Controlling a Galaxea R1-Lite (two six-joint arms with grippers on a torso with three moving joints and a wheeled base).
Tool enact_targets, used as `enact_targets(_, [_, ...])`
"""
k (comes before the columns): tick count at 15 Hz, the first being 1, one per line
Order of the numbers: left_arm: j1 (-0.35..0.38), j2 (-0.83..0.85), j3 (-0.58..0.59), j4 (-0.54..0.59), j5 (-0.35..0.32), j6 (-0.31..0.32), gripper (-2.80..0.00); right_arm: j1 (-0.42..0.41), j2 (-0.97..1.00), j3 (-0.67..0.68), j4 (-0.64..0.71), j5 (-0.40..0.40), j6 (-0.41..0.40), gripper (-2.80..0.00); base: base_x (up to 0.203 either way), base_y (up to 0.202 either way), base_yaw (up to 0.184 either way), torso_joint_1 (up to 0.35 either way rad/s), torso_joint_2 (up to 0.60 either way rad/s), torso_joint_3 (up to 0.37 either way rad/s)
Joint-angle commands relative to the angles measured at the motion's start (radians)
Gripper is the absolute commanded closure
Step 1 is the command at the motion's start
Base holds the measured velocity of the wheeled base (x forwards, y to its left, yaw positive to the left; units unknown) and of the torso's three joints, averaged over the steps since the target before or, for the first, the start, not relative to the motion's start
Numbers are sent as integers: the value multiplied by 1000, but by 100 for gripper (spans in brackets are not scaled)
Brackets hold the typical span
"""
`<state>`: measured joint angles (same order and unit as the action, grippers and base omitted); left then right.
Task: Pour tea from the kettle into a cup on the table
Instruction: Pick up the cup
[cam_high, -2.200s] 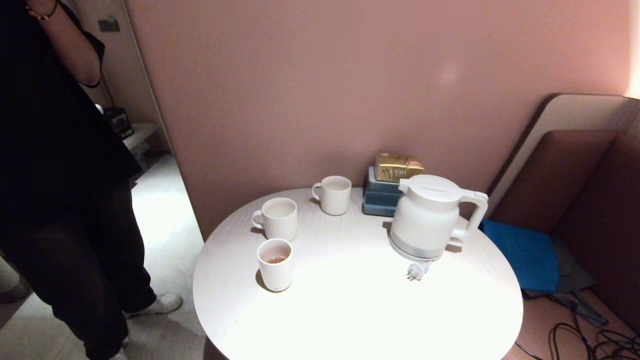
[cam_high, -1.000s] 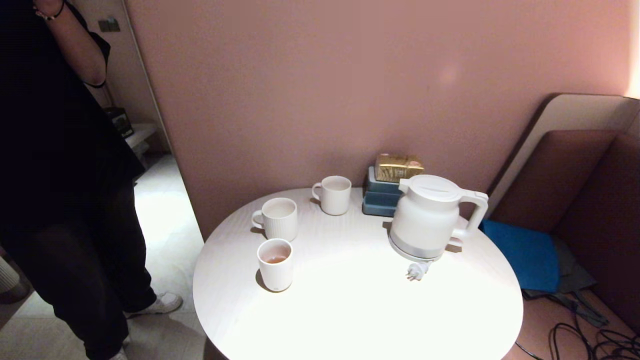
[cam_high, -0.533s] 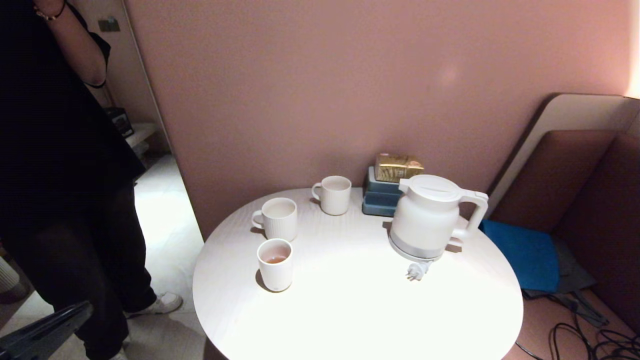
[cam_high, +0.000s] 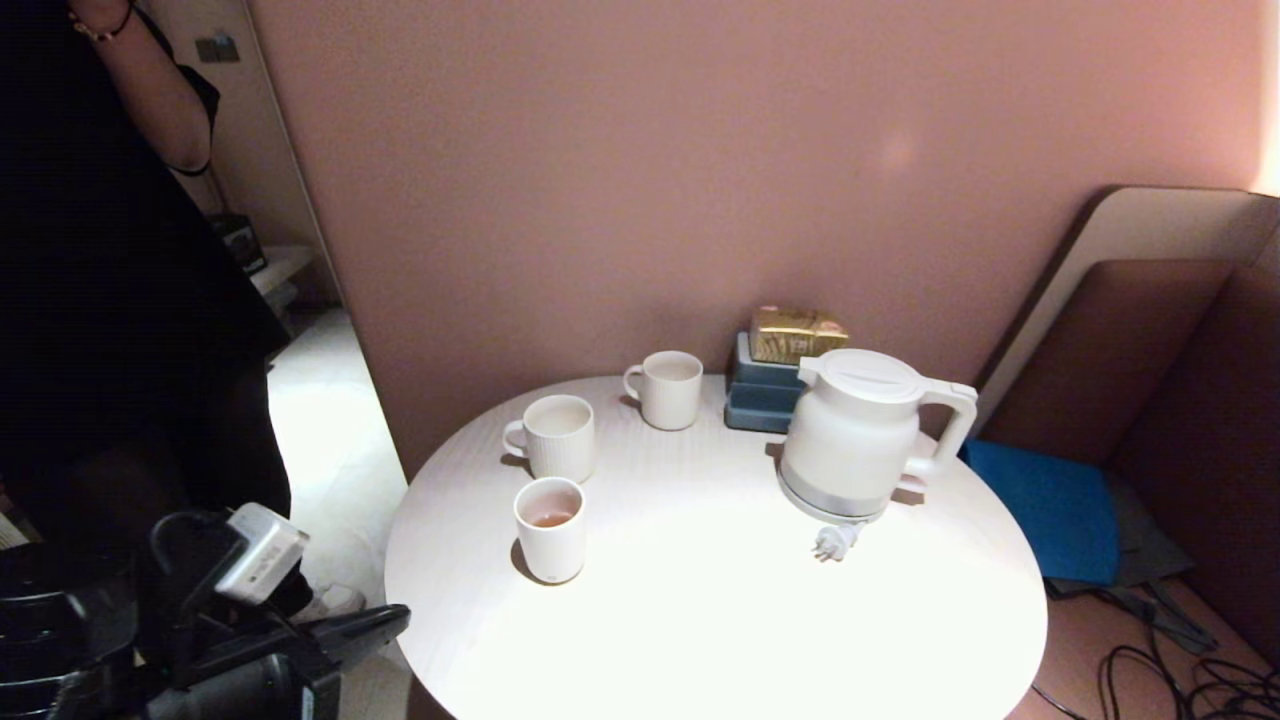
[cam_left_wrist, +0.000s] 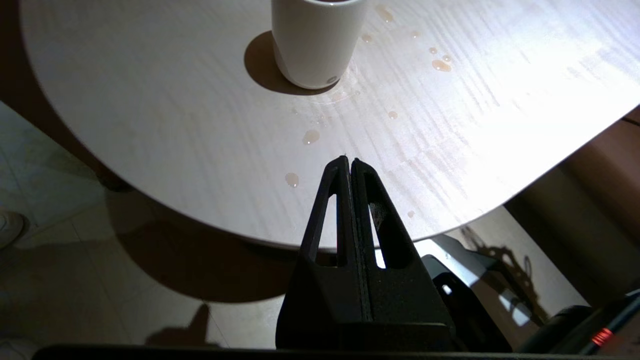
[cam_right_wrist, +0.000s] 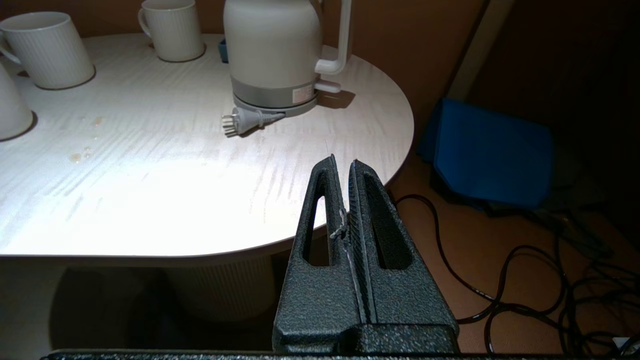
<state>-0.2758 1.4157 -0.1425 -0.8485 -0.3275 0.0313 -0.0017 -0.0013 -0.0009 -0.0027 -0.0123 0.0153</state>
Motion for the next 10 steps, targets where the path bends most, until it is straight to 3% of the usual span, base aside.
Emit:
enact_targets(1, [-69,247,26,-196,40,-2,0,0,1,0,0,0,0,0,0,0,0,0,0,0])
enact_targets(5, [-190,501,18,-514,155,-9,0,0,1,-1,0,0,0,0,0,0,0,0,0,0])
enact_targets(7, [-260,553,-1,-553,214,-15,0,0,1,0,0,0,0,0,0,0,0,0,0,0])
enact_targets(10, [-272,562,-55,-557,226,-53,0,0,1,-1,0,0,0,0,0,0,0,0,0,0])
